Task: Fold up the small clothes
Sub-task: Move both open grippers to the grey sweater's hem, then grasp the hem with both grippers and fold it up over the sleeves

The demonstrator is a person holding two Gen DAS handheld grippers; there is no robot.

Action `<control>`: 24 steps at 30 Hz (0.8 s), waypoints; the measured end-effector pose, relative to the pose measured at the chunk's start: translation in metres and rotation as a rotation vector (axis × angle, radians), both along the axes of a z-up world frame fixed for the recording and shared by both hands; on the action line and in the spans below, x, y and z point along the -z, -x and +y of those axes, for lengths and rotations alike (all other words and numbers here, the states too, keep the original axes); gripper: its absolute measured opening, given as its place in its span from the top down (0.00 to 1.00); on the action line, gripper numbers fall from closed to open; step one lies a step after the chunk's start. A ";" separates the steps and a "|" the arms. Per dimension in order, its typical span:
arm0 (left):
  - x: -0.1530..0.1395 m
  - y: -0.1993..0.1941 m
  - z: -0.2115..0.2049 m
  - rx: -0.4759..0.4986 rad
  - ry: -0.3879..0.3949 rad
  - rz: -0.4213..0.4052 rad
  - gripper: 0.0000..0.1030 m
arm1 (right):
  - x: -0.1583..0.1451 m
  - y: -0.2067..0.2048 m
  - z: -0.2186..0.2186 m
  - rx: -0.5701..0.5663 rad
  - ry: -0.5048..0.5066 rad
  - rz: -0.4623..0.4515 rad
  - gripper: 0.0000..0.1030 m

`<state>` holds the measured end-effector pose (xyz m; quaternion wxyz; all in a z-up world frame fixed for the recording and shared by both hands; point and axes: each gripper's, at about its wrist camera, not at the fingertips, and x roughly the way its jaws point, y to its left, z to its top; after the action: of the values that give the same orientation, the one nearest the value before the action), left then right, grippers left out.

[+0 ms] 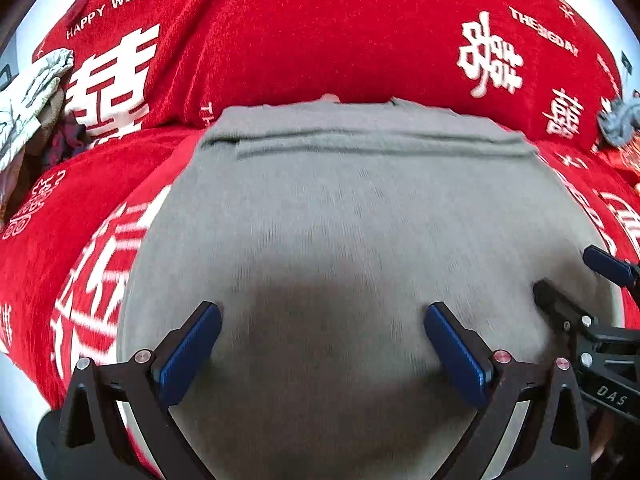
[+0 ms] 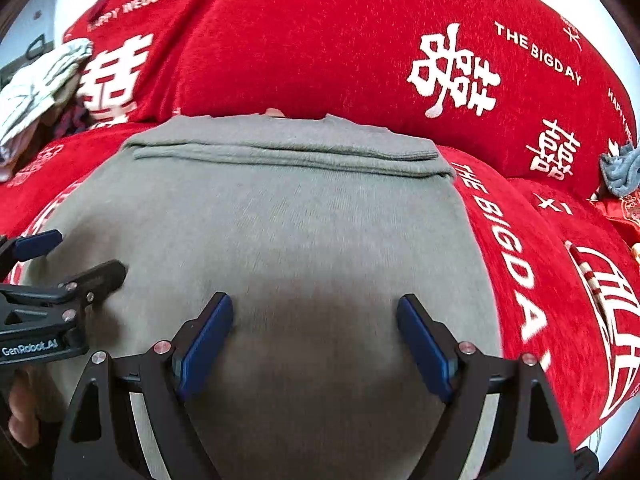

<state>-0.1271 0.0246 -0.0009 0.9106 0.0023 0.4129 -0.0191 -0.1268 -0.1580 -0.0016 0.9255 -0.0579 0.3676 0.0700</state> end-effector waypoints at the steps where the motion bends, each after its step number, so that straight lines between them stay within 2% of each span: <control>1: 0.001 0.007 0.000 0.007 0.002 0.005 0.01 | 0.002 0.004 -0.002 -0.019 -0.002 0.022 0.12; 4: 0.004 0.023 0.002 0.026 0.012 0.031 0.01 | 0.006 0.027 -0.003 -0.073 0.033 0.006 0.11; 5: 0.005 0.025 0.002 0.045 0.021 0.066 0.01 | 0.007 0.034 -0.004 -0.093 0.044 0.005 0.11; 11: 0.017 0.051 -0.007 0.211 -0.104 0.160 0.01 | 0.014 0.062 -0.009 -0.172 0.125 0.063 0.11; 14: 0.017 0.054 0.001 0.217 -0.103 0.223 0.01 | 0.017 0.071 -0.011 -0.193 0.152 0.106 0.10; 15: 0.016 0.055 0.010 0.194 -0.083 0.233 0.01 | 0.019 0.072 -0.012 -0.198 0.171 0.138 0.10; 18: 0.014 0.058 0.045 0.081 0.010 0.238 0.01 | 0.021 0.082 -0.019 -0.180 0.216 0.155 0.09; 21: 0.022 0.054 0.088 -0.066 0.157 0.300 0.01 | 0.019 0.086 -0.038 -0.117 0.155 0.170 0.09; 24: 0.034 0.050 0.108 -0.136 0.254 0.363 0.01 | 0.021 0.084 -0.057 -0.030 0.107 0.196 0.09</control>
<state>-0.1772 0.1326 -0.0353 0.8136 -0.1435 0.5633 -0.0093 -0.2109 -0.2152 -0.0222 0.8795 -0.1058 0.4587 0.0694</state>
